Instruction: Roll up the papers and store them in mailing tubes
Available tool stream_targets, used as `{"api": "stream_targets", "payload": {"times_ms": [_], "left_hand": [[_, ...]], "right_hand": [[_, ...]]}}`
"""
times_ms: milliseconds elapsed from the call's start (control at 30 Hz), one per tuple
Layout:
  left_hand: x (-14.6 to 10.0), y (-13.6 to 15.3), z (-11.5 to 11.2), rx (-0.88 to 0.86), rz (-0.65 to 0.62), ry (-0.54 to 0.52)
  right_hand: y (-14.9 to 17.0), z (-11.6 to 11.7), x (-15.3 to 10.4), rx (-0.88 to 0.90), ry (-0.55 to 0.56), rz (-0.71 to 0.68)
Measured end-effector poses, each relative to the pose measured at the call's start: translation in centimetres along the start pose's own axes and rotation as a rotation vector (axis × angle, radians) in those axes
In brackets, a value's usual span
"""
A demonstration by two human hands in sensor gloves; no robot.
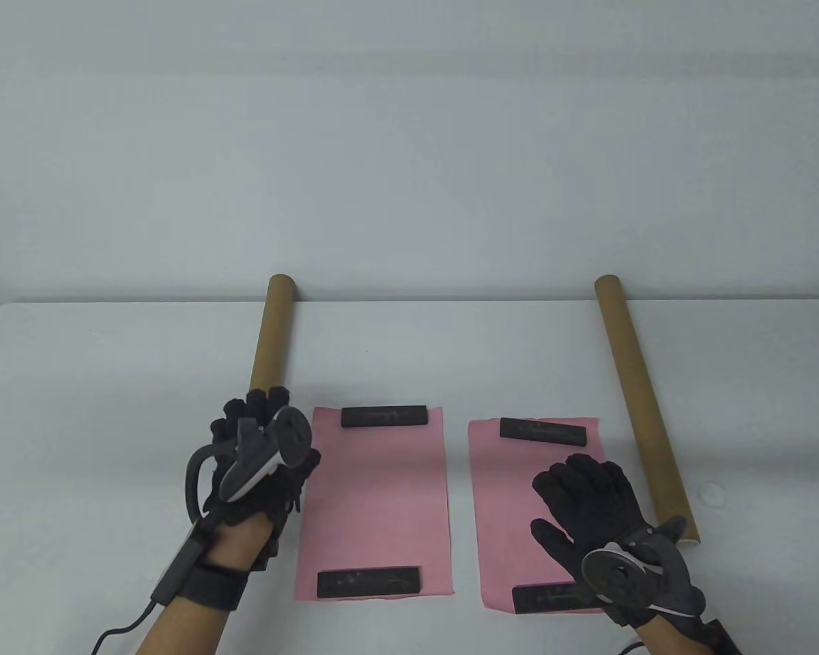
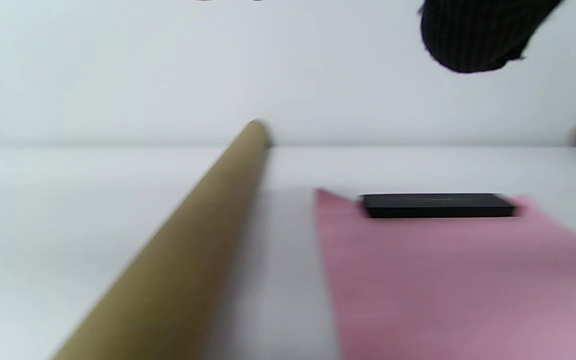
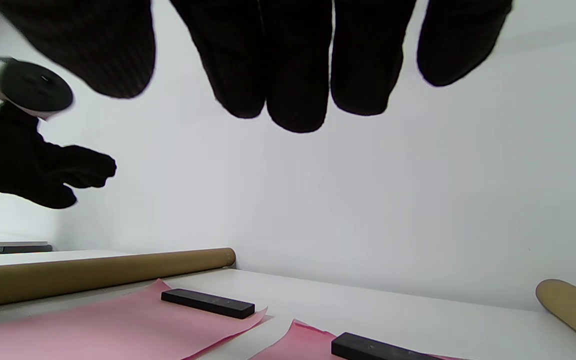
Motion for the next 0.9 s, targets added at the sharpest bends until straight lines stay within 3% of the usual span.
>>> {"api": "stream_targets", "payload": {"times_ms": [100, 167, 333, 667, 767, 900], "left_hand": [[-2.8, -1.9, -0.5, -0.068, -0.208, -0.080], [-3.9, -2.2, -0.9, -0.138, -0.267, -0.134], [-4.9, -1.9, -2.0, -0.007, -0.373, -0.171], [-4.8, -0.9, -2.0, 0.003, -0.369, -0.194], [-4.9, -1.1, -2.3, 0.026, -0.371, -0.189], [-4.8, -1.2, -2.9, 0.048, -0.375, -0.160]], "right_hand": [[0.0, 0.1, 0.0, -0.001, -0.011, -0.004], [0.0, 0.1, 0.0, 0.007, -0.011, -0.002], [0.1, 0.1, 0.0, 0.001, -0.005, -0.001], [0.3, 0.7, 0.9, -0.023, -0.058, 0.021], [-0.7, 0.7, 2.6, -0.061, -0.154, 0.046], [-3.3, 0.8, 5.8, -0.099, -0.154, -0.041]]}}
Point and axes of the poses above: the tracker on the back of each hand, its own y axis roughly to the little-finger side, its own x axis roughly from the wrist to the fingertips, z = x × y, the point moved 3 cm from there along x, roughly from the wrist to the fingertips, and after that the axes turned 3 degrees about -x, right-handed, at the moved point
